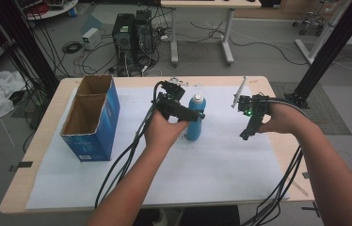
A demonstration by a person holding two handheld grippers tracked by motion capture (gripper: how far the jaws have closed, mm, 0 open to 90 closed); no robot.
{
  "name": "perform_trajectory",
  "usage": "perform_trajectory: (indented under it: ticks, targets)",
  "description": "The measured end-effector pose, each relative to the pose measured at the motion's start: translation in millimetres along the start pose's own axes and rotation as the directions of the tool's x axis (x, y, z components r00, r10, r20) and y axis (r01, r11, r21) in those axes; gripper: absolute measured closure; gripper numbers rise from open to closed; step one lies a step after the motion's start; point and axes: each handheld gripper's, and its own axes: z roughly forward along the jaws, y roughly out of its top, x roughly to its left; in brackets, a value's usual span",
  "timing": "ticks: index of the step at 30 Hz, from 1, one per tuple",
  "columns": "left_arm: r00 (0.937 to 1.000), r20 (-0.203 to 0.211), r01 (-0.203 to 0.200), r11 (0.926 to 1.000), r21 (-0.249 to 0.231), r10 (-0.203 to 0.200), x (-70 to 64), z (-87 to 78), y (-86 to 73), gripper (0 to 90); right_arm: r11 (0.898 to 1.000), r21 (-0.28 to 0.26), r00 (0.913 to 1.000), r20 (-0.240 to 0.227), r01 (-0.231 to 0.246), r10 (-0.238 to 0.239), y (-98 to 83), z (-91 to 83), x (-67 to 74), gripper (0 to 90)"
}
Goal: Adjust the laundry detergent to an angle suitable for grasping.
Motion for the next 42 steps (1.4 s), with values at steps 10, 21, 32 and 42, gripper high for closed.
perform_trajectory:
  ticks: [10,21,32,42]
  targets:
    - [0.9993,-0.032,-0.02,0.9997,0.015,0.021,1.9,4.6,-5.3,1.7,1.0,0.0,1.0,-0.004,-0.008,0.008,-2.6,3.8,-1.0,1.2]
    - [0.9959,-0.09,-0.012,0.9995,-0.03,0.009,-1.7,11.2,-7.1,1.7,1.0,0.0,1.0,-0.002,-0.008,0.008,-1.8,3.8,-1.2,1.2]
    - [0.995,-0.091,0.036,0.9976,-0.059,-0.042,-8.3,31.1,-13.0,1.7,1.0,0.0,0.9999,-0.002,-0.012,0.012,-0.4,5.1,-2.6,1.2]
    - [0.9959,-0.08,0.04,0.9989,-0.025,-0.042,-8.6,52.3,-11.7,1.7,1.0,0.001,0.9998,-0.003,-0.018,0.018,-4.1,6.5,-5.6,1.2]
